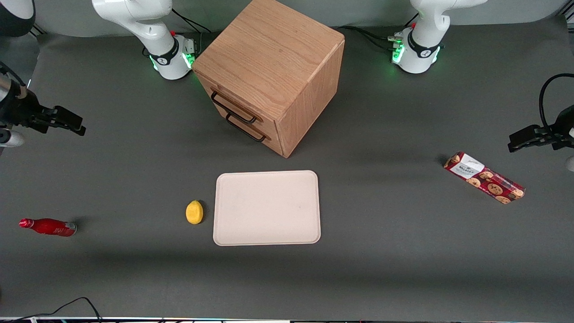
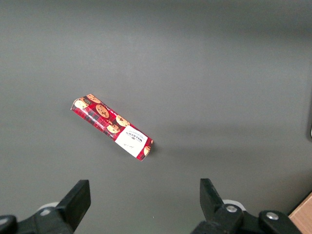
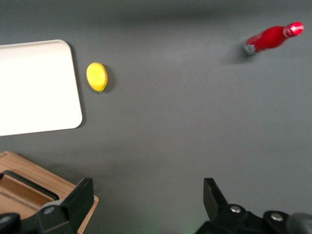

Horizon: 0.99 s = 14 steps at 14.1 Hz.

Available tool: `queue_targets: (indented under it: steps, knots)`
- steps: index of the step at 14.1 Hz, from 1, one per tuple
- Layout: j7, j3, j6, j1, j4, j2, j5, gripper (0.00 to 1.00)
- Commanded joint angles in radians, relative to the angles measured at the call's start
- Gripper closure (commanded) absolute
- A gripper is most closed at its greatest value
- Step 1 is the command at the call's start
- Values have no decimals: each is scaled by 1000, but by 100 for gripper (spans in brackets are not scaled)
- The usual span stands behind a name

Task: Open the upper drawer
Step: 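Raise the right gripper and swing it toward the wooden cabinet's drawers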

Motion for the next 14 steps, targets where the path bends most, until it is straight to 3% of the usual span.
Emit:
queue_targets:
  steps: [1, 8, 12, 14]
  knots:
    - [-54, -7, -23, 59, 24, -1, 8, 0]
    - [-102, -15, -77, 264, 24, -7, 14, 0]
    - [-102, -79, -78, 424, 26, -3, 14, 0]
    - [-107, -79, -78, 465, 26, 9, 53, 0]
